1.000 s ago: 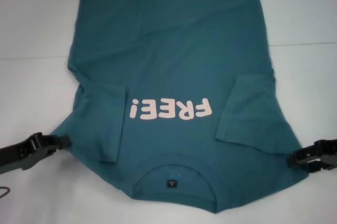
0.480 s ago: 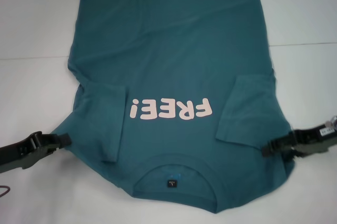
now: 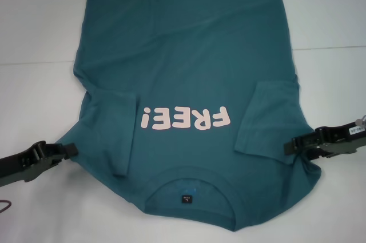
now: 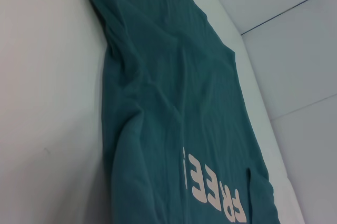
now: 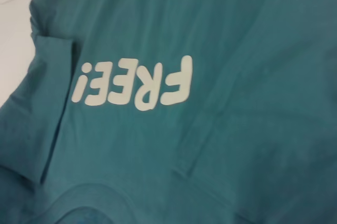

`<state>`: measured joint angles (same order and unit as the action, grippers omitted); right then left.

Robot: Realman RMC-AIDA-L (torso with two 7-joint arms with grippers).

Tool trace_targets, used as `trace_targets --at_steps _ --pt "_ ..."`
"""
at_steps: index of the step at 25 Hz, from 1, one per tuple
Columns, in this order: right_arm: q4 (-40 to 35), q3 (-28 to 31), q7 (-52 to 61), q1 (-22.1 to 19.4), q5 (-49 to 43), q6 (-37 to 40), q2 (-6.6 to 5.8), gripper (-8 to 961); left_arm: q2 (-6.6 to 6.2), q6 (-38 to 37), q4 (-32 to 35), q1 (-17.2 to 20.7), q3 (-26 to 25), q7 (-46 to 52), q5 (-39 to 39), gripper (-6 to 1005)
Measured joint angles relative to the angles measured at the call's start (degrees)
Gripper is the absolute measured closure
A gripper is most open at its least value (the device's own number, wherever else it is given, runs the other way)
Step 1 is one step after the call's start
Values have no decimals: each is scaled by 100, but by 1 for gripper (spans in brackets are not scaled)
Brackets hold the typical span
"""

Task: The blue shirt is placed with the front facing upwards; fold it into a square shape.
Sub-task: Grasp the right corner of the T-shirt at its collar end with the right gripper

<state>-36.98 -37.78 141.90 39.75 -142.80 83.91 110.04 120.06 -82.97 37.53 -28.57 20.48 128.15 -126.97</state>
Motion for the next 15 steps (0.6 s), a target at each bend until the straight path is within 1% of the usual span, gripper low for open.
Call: trace_targets --at_steps 1,2,3,8,11,15 --pt "-2 -1 9 -12 -17 18 -28 136 0 -2 0 0 0 0 0 984" --pt "-6 -12 39 -36 -60 56 -83 136 0 -4 0 0 0 0 0 984" --pt "-6 -12 39 -36 -60 56 -83 136 0 -7 0 0 0 0 0 984" --pt "-11 18 79 -87 -177 123 -174 136 0 -15 -4 7 0 0 0 983" --pt "-11 -10 89 -107 -251 132 -184 136 0 -18 -10 8 0 0 0 983" --pt "-11 -14 94 -106 -478 135 -158 136 0 -18 -14 9 0 0 0 983"
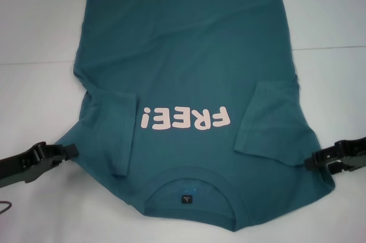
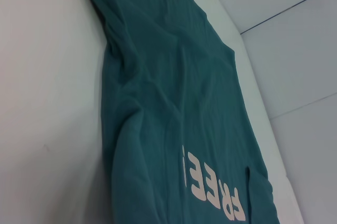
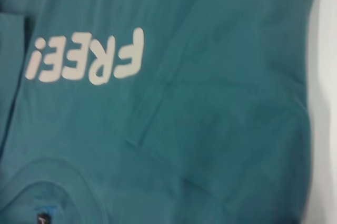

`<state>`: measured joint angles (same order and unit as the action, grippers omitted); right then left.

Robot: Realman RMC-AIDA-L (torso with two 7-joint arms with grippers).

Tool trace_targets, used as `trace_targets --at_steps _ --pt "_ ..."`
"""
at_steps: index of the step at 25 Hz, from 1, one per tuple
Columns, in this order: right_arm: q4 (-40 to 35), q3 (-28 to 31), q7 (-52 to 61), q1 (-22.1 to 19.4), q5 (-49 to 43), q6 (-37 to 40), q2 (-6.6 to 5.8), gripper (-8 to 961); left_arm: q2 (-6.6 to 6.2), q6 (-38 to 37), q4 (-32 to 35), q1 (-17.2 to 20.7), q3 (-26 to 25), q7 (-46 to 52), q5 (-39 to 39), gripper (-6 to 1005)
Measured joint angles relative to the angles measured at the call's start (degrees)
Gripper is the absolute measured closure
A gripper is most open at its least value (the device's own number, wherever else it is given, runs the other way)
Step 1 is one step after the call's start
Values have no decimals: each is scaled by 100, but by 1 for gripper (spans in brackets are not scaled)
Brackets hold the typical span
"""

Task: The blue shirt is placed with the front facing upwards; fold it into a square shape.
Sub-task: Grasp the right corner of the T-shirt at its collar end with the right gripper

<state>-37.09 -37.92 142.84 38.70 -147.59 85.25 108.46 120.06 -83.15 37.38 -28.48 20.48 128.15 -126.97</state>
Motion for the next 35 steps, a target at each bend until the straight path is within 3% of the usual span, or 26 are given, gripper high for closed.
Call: trace_targets --at_steps 9,21,35 --pt "-9 41 51 -2 -130 -55 6 137 5 6 -3 0 0 0 -3 984" --pt "-9 -76 53 64 -145 -259 181 136 9 1 -3 0 -2 0 -3 983" --pt "17 -150 -62 39 311 -228 241 136 9 -5 -3 0 -18 -5 -3 978"
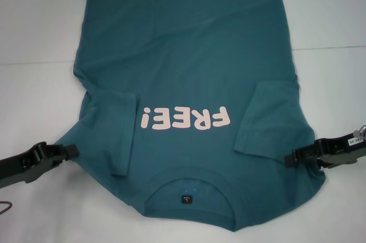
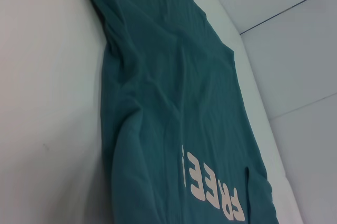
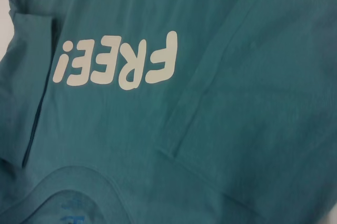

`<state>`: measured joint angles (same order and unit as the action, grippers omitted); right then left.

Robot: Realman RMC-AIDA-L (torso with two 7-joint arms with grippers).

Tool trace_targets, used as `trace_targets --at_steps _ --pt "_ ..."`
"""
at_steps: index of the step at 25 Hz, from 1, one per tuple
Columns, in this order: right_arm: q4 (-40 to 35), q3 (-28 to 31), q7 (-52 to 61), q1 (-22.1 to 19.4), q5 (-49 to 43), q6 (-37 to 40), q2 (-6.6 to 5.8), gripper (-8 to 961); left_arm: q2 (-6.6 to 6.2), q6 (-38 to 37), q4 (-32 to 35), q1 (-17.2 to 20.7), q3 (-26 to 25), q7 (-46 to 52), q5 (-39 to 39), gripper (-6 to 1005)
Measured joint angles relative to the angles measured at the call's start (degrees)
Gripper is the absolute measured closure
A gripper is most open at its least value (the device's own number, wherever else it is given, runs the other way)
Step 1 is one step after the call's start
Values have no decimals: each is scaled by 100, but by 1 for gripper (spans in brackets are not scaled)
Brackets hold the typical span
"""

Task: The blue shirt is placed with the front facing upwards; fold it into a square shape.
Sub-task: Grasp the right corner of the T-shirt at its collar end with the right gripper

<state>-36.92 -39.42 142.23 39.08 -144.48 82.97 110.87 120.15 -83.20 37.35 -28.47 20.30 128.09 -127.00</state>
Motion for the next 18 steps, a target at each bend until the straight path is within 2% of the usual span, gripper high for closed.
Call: trace_targets --at_steps 14,18 --pt "-13 19 130 -77 -274 -72 -74 137 0 -4 -17 -12 1 -4 0 979" --pt "-15 22 102 -21 -269 -67 -34 137 0 -3 -26 -15 0 -4 16 979"
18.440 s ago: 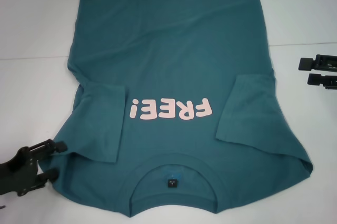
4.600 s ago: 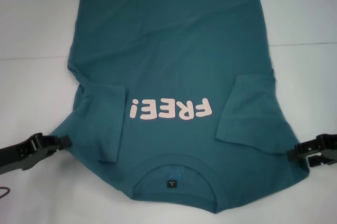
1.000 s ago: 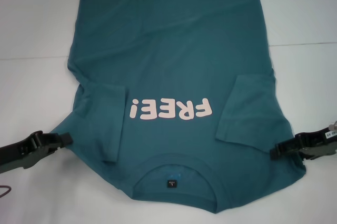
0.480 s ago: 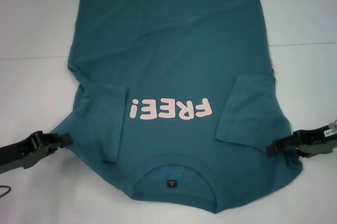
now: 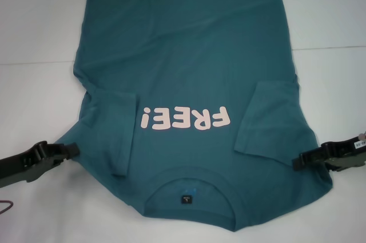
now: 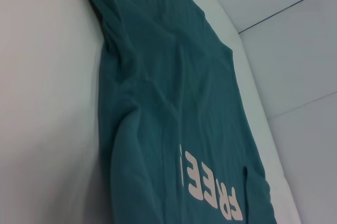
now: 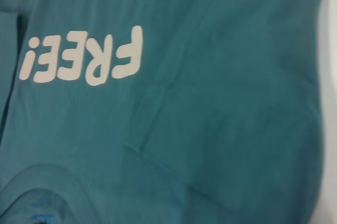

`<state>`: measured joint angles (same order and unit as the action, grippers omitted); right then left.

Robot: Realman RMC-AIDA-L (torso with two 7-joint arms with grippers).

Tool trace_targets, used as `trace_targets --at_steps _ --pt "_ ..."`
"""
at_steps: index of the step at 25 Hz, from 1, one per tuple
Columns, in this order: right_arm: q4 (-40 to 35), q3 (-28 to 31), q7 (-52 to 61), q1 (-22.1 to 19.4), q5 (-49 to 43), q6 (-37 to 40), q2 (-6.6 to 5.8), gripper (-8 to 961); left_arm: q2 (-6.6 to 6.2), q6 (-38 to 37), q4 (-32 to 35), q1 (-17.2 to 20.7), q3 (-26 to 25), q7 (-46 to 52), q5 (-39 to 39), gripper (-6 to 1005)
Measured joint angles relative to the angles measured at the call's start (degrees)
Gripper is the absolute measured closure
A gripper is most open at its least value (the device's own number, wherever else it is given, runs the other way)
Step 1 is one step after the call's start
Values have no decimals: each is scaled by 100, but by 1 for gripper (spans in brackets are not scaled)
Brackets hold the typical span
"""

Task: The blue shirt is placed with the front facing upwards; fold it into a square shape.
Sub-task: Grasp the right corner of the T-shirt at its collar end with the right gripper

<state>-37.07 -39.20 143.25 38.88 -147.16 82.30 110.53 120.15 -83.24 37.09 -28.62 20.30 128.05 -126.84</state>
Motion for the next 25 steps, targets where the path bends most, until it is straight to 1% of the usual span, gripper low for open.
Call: trace_targets --at_steps 6,8,13,18,25 --pt "4 -10 -11 68 4 -5 70 137 -14 -13 -11 15 0 -6 108 978" --pt "2 10 54 70 5 -4 66 142 -16 -31 -11 15 0 -6 110 978" --pt "-26 59 132 41 18 33 10 167 -18 -101 -6 15 0 -5 174 979" --pt "-55 4 148 67 -92 51 23 385 -25 -128 -11 15 7 -8 201 979" --pt "-56 -1 167 59 -97 56 0 596 -34 -132 -12 15 9 -5 205 979"
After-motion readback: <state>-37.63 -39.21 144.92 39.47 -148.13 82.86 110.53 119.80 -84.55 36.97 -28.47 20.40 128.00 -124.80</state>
